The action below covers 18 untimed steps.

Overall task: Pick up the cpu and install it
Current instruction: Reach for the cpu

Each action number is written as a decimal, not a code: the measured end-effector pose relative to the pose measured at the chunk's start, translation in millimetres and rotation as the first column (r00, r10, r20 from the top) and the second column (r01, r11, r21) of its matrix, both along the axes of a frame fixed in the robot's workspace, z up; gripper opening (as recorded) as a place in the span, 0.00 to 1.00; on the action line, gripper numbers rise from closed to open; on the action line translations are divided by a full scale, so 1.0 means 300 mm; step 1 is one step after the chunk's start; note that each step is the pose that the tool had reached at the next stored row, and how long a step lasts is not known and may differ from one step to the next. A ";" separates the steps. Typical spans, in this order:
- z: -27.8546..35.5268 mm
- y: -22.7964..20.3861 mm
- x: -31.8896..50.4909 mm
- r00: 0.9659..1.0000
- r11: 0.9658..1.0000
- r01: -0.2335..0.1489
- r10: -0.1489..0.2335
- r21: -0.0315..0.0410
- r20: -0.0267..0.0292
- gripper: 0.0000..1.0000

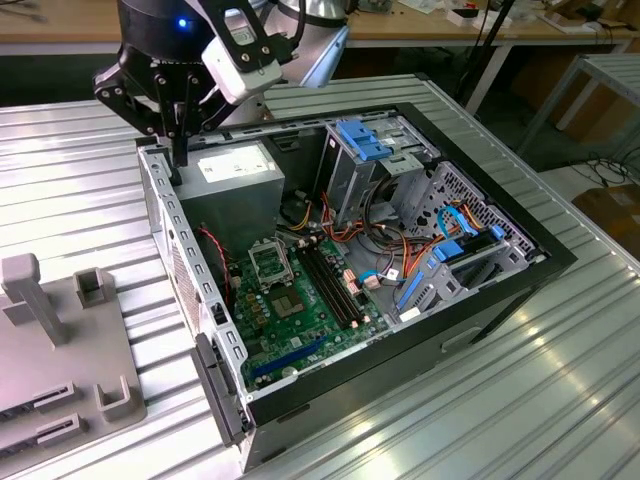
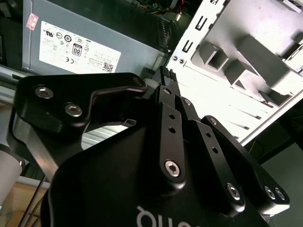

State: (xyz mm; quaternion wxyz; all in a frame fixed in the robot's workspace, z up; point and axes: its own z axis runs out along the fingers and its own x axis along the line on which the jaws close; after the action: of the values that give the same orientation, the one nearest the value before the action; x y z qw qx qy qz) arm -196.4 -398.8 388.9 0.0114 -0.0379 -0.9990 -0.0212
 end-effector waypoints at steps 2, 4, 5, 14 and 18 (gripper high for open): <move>0.000 0.000 -0.004 1.000 1.000 0.000 0.000 0.000 -0.001 0.11; 0.000 0.000 -0.008 1.000 1.000 0.000 0.000 0.000 -0.002 0.11; -0.001 0.000 -0.012 1.000 1.000 0.000 0.000 0.000 -0.002 0.11; -0.001 0.000 -0.033 1.000 1.000 0.000 0.000 0.000 -0.006 0.11; -0.002 0.000 -0.046 1.000 1.000 0.000 0.000 0.000 -0.007 0.11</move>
State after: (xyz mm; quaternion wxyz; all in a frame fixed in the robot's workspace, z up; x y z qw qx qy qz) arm -210.0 -398.9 388.4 0.0150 -0.0380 -0.9989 -0.0210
